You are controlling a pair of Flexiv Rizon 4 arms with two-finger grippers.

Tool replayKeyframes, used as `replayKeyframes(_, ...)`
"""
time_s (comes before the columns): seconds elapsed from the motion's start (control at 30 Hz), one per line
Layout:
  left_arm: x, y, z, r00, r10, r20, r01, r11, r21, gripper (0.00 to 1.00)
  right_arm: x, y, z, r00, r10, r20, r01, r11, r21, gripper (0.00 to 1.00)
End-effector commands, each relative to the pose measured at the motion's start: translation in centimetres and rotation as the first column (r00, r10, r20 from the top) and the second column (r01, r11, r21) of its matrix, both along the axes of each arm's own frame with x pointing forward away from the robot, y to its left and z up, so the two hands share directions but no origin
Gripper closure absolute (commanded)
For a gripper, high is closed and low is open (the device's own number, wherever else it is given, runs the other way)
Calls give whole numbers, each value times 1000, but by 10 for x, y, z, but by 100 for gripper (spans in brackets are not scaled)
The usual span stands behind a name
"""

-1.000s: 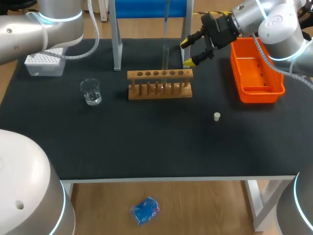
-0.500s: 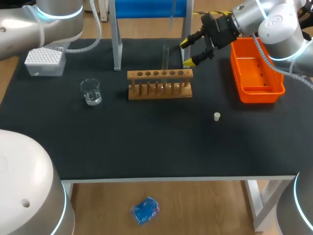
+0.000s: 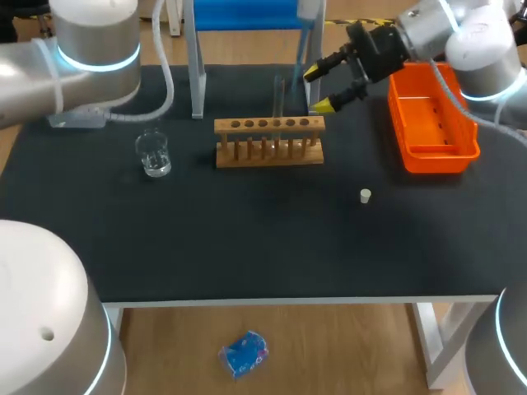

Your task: Invert the test tube, pick up the pipette, mount the tip to pipette, aspirate from beaker and dispense into the tube, eject the tip, return the pipette, and cap with the stopper.

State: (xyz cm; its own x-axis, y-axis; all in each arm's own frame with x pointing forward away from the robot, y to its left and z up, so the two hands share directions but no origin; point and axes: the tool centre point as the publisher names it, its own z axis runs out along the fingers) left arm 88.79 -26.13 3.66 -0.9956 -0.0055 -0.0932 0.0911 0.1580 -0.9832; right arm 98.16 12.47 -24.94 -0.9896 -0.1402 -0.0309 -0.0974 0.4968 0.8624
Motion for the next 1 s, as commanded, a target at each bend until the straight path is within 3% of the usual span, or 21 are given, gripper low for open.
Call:
replayKeyframes(0.03, -21, 4, -16, 1000, 18, 1, -18, 999, -31, 100, -31, -21, 8, 1000, 1, 12, -2, 998, 68, 0)
replayKeyframes(0.2, -35, 2, -34, 999, -39, -11, 38, 999, -25, 100, -64, -25, 22, 993, 86, 78, -96, 987, 125, 0)
replayKeyframes(0.8, -35, 2, -34, 999, -39, -11, 38, 999, -25, 100, -64, -25, 22, 993, 86, 78, -96, 987, 125, 0)
replayKeyframes(0.87, -35, 2, -34, 999, -39, -11, 38, 999, -25, 100, -67, -28, 16, 996, 79, 37, -84, 983, 165, 0)
replayKeyframes(1.0, -51, 5, -64, 997, -74, 22, 75, 996, -41, 100, -78, -34, 2, 996, 71, -52, -54, 957, 284, 0)
